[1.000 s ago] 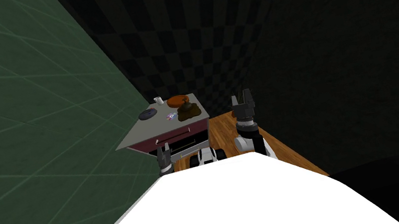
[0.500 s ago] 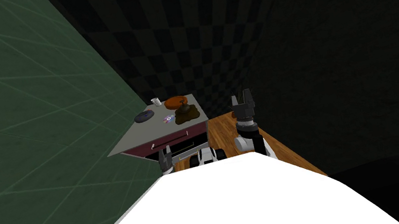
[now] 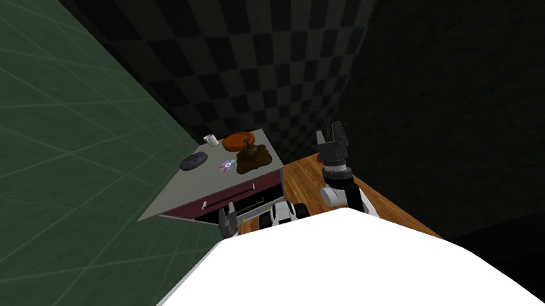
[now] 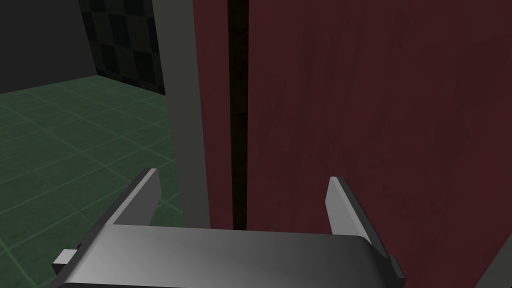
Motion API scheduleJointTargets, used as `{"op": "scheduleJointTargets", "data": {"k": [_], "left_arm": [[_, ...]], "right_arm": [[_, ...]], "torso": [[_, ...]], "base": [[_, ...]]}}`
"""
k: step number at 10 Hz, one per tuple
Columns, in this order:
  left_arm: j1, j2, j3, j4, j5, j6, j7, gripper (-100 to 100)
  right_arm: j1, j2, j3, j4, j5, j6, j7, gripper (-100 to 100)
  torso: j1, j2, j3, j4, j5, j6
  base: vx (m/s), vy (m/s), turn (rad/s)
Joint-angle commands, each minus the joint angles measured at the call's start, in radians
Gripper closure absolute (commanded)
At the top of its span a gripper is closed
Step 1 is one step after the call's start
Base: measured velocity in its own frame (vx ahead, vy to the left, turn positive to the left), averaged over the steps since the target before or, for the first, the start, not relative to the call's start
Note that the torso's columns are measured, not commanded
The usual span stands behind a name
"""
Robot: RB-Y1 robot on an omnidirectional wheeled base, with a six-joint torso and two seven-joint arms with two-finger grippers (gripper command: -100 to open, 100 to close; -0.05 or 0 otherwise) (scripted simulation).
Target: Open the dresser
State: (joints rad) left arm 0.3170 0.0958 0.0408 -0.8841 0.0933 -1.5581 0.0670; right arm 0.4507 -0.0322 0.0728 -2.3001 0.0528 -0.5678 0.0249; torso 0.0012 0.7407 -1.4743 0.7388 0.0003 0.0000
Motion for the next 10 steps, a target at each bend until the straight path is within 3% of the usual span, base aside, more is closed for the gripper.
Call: {"op": "scheduleJointTargets", "data": {"k": [1, 9, 10], "left_arm": [[-0.003, -0.003, 0.000, 0.015, 0.001, -0.011, 0.001, -100], [-0.076, 0.044, 0.027, -0.076, 0.018, 0.155, 0.025, -100], [-0.066, 0.042, 0.025, -0.073, 0.017, 0.139, 0.024, -100]], "right_arm": [[0.000, 0.000, 0.000, 0.000, 0.000, 0.000, 0.000, 0], [0.000, 0.000, 0.000, 0.000, 0.000, 0.000, 0.000, 0], [0.000, 0.000, 0.000, 0.000, 0.000, 0.000, 0.000, 0]], "torso": [[0.000, -0.001, 0.000, 0.000, 0.000, 0.000], [-0.001, -0.002, -0.001, -0.001, 0.000, 0.000], [-0.001, -0.002, -0.001, -0.001, 0.000, 0.000]], "base": [[0.000, 0.000, 0.000], [-0.031, -0.027, 0.014], [-0.016, -0.016, 0.003]]}}
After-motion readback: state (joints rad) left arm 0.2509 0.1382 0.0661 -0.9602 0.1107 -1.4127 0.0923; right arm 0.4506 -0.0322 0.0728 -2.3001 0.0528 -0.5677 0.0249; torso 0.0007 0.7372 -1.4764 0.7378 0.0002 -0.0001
